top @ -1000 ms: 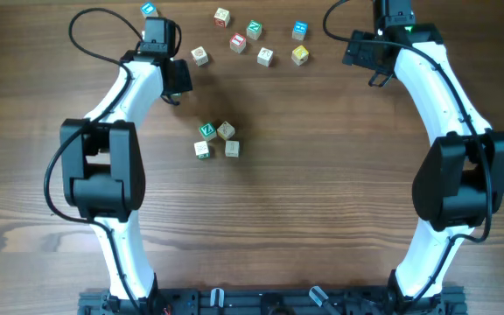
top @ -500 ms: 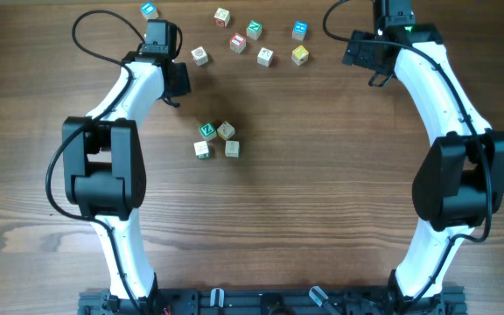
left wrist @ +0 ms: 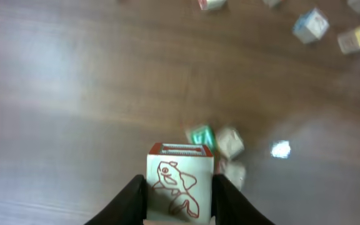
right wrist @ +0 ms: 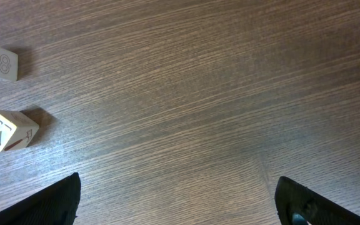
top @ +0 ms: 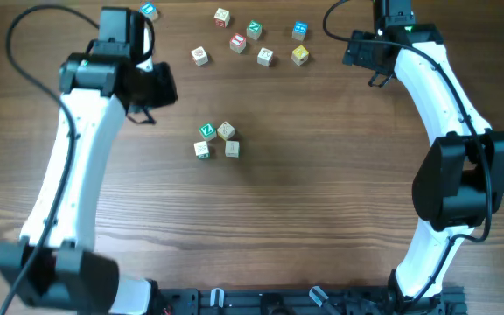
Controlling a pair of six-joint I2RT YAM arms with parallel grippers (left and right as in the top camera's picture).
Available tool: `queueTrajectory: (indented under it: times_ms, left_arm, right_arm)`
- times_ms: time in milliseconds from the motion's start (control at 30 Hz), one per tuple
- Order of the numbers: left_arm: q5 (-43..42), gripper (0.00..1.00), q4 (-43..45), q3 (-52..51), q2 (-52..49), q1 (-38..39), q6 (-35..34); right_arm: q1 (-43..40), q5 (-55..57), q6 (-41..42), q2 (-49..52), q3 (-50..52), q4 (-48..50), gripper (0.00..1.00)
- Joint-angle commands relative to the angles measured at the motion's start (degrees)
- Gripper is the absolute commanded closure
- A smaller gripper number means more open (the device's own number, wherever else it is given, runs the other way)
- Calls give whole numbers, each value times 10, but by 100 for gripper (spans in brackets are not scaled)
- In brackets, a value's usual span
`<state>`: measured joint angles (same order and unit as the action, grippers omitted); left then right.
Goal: Form a circle
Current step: 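Carry the fish block to the front gap of the cluster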
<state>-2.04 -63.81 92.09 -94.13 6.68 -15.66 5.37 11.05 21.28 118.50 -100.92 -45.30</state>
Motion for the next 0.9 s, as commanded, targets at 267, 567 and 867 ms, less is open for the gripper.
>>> queueTrajectory:
  times_ms: [267,567,867]
  left_arm:
    - [32,69,-93,-143,50,172,-99]
    - [80,71,118,-360,50,268,-165]
    - [137,70,214,-413,50,268,-165]
  right_arm:
    - [1,12,-3,-6,-9,1,0]
    - [1,12,-3,-6,-9,1,0]
    - [1,12,-3,-6,-9,1,0]
